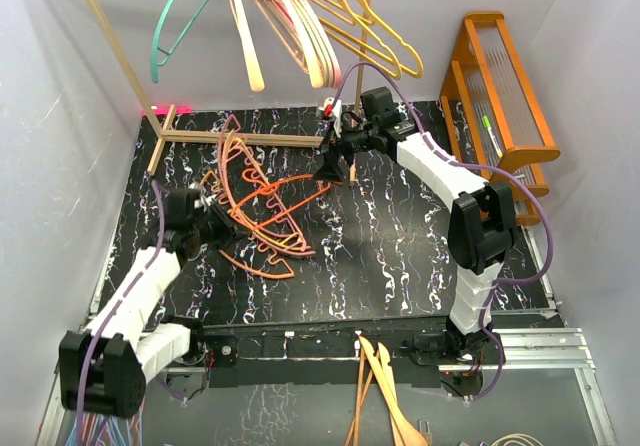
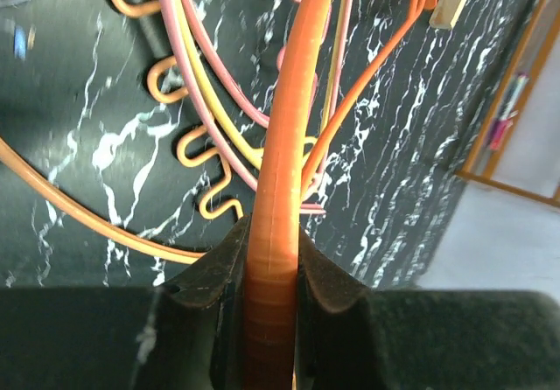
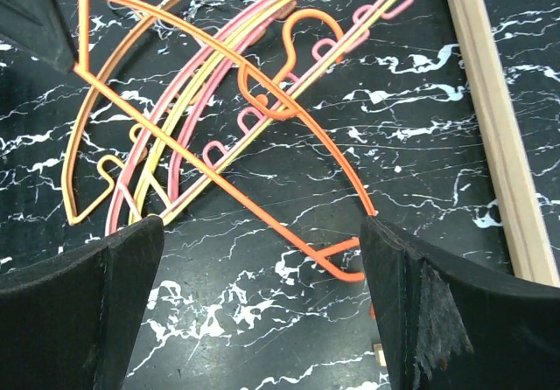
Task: Organize the hangers
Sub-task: Adjust the hanger at the center of the board.
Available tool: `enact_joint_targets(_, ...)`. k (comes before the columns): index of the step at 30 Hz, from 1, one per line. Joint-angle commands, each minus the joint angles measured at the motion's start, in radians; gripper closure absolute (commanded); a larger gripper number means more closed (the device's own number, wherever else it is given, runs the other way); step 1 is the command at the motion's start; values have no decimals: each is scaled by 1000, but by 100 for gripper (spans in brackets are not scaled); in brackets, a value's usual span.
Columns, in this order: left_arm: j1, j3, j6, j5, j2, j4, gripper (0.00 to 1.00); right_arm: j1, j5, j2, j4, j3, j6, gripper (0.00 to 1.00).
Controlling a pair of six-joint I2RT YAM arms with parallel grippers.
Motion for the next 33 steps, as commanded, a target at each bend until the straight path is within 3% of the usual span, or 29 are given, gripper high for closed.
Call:
enact_joint_targets(1,15,-187,-343,-30,-187,24,100,0,-74,18,-49,62,-47,2)
enact_joint_targets(3,15,-201,-389,-61,-244,-39,100,0,-136,54,-164,119,-162,2)
enact_joint_targets(6,13,-177,-426,-112,-297,-156,100,3,-164,102,-402,174,-509,2)
enact_joint_targets(8,13,-174,-448,-118,-326,-174,100,21,-88,105,-532,141,-708,1)
enact_joint_targets(10,14,-165,-461,-126,-341,-179,100,94,68,94,-561,79,-717,2)
enact_joint_targets(12,14,-143,-451,-141,-329,-176,100,173,178,59,-505,-17,-571,2)
enact_joint_targets(15,13,-106,-422,-142,-278,-179,100,236,237,-121,-103,-282,-159,2)
enact_joint_targets(16,14,-97,-418,-144,-265,-182,100,254,317,-216,77,-387,74,2)
enact_joint_targets(17,14,-94,-416,-141,-261,-179,100,268,383,-283,171,-461,160,2)
enact_joint_targets(19,14,-100,-421,-141,-264,-173,100,294,421,-302,181,-464,288,2)
enact_joint_targets(24,14,-96,-413,-144,-259,-171,100,326,590,-254,303,-437,385,2)
enact_joint_targets(29,14,-79,-418,-169,-277,-188,100,329,503,-123,353,-316,502,1)
enact_joint_targets(33,13,-68,-431,-183,-292,-200,100,367,540,-47,419,-321,531,2)
